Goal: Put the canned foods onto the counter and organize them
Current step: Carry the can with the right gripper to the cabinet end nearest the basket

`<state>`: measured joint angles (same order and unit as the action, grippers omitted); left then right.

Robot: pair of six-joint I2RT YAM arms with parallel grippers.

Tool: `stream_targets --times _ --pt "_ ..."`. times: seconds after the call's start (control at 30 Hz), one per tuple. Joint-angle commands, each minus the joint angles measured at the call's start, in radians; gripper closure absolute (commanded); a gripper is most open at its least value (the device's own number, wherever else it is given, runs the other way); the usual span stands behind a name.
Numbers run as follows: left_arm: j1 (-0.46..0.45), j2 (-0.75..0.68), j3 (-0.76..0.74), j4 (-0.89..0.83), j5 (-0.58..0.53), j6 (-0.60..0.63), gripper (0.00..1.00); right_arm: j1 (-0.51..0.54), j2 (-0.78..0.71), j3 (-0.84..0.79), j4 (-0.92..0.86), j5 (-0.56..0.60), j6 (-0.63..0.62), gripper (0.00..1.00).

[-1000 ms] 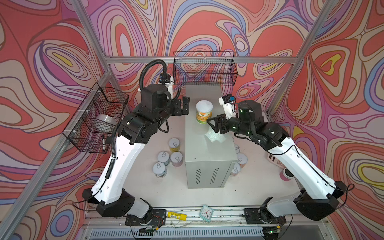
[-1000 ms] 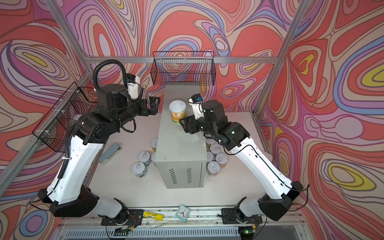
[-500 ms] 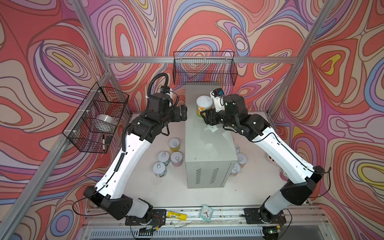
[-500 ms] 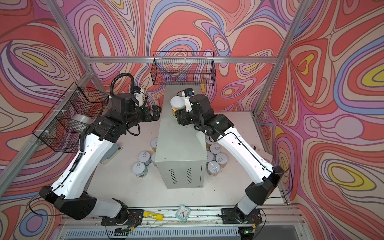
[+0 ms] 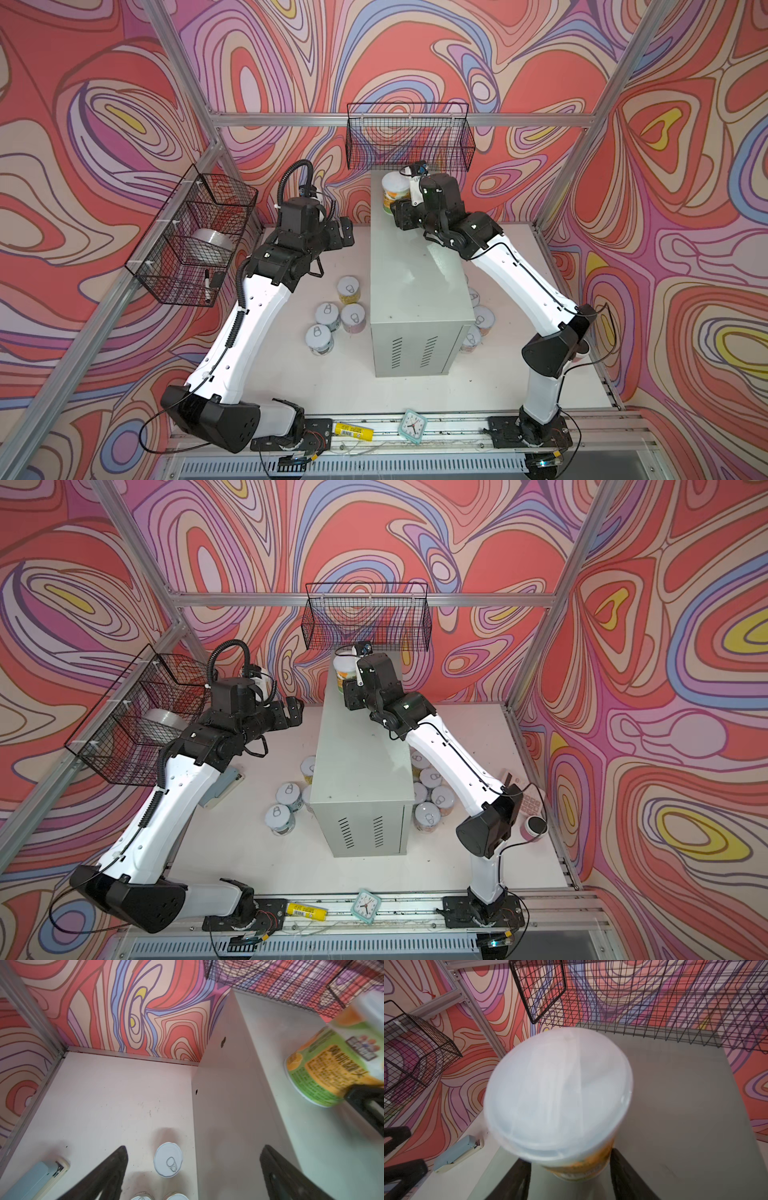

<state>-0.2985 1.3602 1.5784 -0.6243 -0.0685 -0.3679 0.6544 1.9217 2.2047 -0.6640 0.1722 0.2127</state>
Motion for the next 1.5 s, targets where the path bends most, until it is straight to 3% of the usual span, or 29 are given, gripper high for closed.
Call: stream_targets --times 0.0,0.63,1.07,1.17,1.47 --pt "0.006 -0.007 -0.001 0.031 0.036 -0.005 0.00 -0.032 0.069 0.109 -0.010 0.007 0.016 0.39" --pt "0.011 0.030 -0.004 0.044 0.052 0.029 0.01 -0.089 0.223 0.222 0.149 -0.110 0.062 0.43" --pt "0.018 0.050 -0.049 0.093 0.087 0.027 0.01 -0.101 0.328 0.341 0.165 -0.116 0.090 0.42" --pt "0.018 0.050 -0.057 0.096 0.090 0.027 0.01 -0.100 0.294 0.289 0.200 -0.111 0.091 0.42" --pt "0.018 0.042 -0.066 0.090 0.114 0.029 0.00 -0.096 0.034 0.062 0.207 -0.057 0.055 0.28"
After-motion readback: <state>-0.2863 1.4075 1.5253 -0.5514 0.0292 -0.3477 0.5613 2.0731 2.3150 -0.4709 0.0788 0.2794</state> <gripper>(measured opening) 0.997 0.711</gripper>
